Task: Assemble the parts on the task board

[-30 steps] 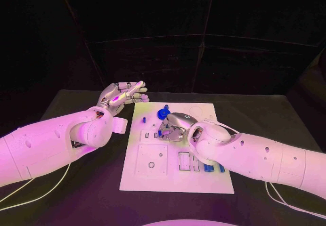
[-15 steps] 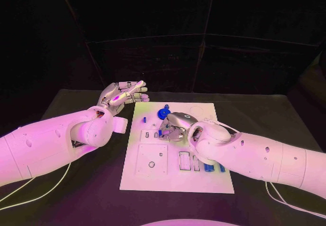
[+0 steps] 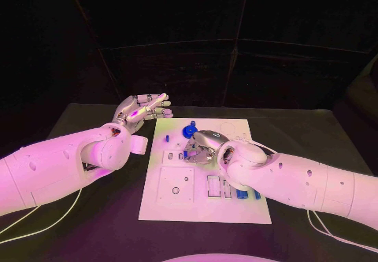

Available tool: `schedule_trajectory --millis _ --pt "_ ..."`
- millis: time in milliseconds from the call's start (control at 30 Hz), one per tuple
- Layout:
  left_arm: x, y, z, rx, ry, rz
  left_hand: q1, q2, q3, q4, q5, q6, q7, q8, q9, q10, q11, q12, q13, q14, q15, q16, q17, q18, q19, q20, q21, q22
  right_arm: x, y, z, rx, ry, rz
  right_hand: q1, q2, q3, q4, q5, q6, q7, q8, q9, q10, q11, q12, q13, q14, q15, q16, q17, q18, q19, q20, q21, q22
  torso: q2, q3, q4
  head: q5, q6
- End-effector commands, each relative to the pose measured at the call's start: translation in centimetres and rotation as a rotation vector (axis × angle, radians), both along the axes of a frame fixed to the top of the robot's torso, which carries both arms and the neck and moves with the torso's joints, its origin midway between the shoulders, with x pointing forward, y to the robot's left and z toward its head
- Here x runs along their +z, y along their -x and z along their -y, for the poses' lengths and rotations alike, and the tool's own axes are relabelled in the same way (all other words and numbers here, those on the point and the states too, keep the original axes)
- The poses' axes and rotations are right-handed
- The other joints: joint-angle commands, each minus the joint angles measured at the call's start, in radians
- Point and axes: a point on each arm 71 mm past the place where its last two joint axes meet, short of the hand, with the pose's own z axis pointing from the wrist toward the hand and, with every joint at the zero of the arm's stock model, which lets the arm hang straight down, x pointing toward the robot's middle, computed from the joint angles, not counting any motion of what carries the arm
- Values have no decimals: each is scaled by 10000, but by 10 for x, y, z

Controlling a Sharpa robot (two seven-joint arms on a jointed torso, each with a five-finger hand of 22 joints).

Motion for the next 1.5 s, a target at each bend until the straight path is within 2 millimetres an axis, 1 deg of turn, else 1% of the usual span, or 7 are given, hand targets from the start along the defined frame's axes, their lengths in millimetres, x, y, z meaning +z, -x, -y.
schedule_trajectory --millis 33,733,933,1100,1267,1400,1500 --pt "2 0 1 -118 34 99 75 37 20 -51 -55 88 48 -44 -11 74 -17 -35 -9 -55 15 -50 16 131 37 0 -64 -12 -6 1 1 -43 373 -200 -4 -116 27 -54 -36 -126 -1 -68 -23 -33 53 -76 1227 859 62 -47 1886 -61 245 13 -28 1160 0 -2 9 -3 -3" --pt "2 0 1 -129 28 67 85 42 17 -64 -55 89 49 -54 -12 76 -16 -47 -10 -57 16 -67 23 131 37 1 -70 -19 -5 1 1 -158 267 -96 -288 -376 -115 67 -237 -591 145 -302 -59 -245 195 -323 1020 843 191 -86 1818 -43 202 139 -68 1086 1 -3 0 15 -21" --pt "1 0 1 -132 28 67 85 42 17 -64 -55 89 49 -54 -12 76 -16 -47 -10 -57 16 -67 23 131 37 1 -70 -19 -4 1 1 -228 167 -15 -384 -499 -262 172 -388 -1105 247 -440 -88 -622 288 -779 613 836 269 -103 1791 -35 179 211 -91 1047 -2 -1 2 10 -28" --pt "1 0 1 -138 30 64 85 42 17 -64 -55 89 49 -55 -12 75 -16 -47 -10 -57 17 -67 23 131 37 1 -70 -19 0 3 1 -314 -214 258 -480 -750 -592 419 -190 -2008 437 -415 -110 -1068 459 -1277 136 826 413 -120 1766 -27 154 338 -113 1010 6 2 5 17 -18" --pt "1 0 1 -134 27 59 85 44 10 -69 -56 83 52 -66 -13 71 -12 -60 -11 -58 18 -79 29 131 37 2 -75 -24 5 8 2 -253 -626 557 -430 -833 -720 534 -181 -2124 465 -361 -92 -1127 490 -1323 68 827 444 -118 1773 -26 153 376 -114 1010 -1 12 0 31 -9" --pt "1 -1 -1 -106 11 50 86 44 10 -70 -56 83 51 -67 -13 70 -12 -61 -11 -58 19 -81 29 131 37 2 -75 -25 10 15 7 -141 -879 740 -422 -837 -725 538 -180 -2127 465 -357 -91 -1127 490 -1322 68 826 445 -119 1771 -26 153 378 -114 1011 -4 4 17 22 29" --pt "0 -2 -4 -33 -23 42 87 45 9 -72 -56 83 51 -69 -13 70 -12 -63 -11 -58 19 -83 31 131 37 3 -76 -26 16 21 14 -58 -1128 938 -352 -882 -776 581 -170 -2150 470 -321 -82 -1121 496 -1307 66 823 453 -124 1762 -27 155 391 -112 1016 -19 4 -41 32 55"
